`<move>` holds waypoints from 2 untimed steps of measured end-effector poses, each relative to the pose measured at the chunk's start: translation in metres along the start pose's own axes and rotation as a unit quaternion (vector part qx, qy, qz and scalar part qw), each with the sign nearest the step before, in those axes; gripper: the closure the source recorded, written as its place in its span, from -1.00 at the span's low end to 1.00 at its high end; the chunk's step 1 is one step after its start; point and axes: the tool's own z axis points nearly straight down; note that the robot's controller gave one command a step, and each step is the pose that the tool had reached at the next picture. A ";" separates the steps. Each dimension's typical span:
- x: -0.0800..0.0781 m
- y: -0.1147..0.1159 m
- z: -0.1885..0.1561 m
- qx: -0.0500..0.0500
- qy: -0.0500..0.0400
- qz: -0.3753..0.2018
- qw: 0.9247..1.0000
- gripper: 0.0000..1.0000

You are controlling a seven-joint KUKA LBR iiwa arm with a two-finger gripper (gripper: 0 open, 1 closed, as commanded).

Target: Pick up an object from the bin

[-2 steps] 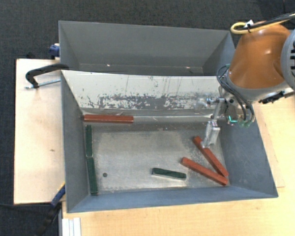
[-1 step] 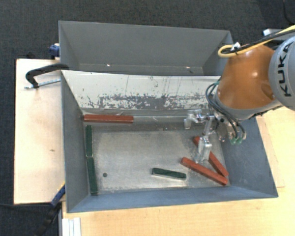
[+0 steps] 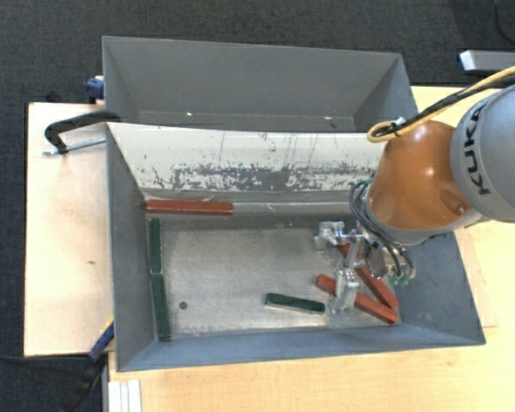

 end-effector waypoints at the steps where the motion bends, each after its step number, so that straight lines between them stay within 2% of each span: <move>1: 0.017 -0.022 0.040 0.000 0.002 -0.038 0.999 1.00; 2: 0.017 -0.022 0.040 0.000 0.002 -0.039 0.999 1.00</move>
Offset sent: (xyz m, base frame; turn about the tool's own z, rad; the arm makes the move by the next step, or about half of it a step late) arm 0.0000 0.0000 0.0000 0.0000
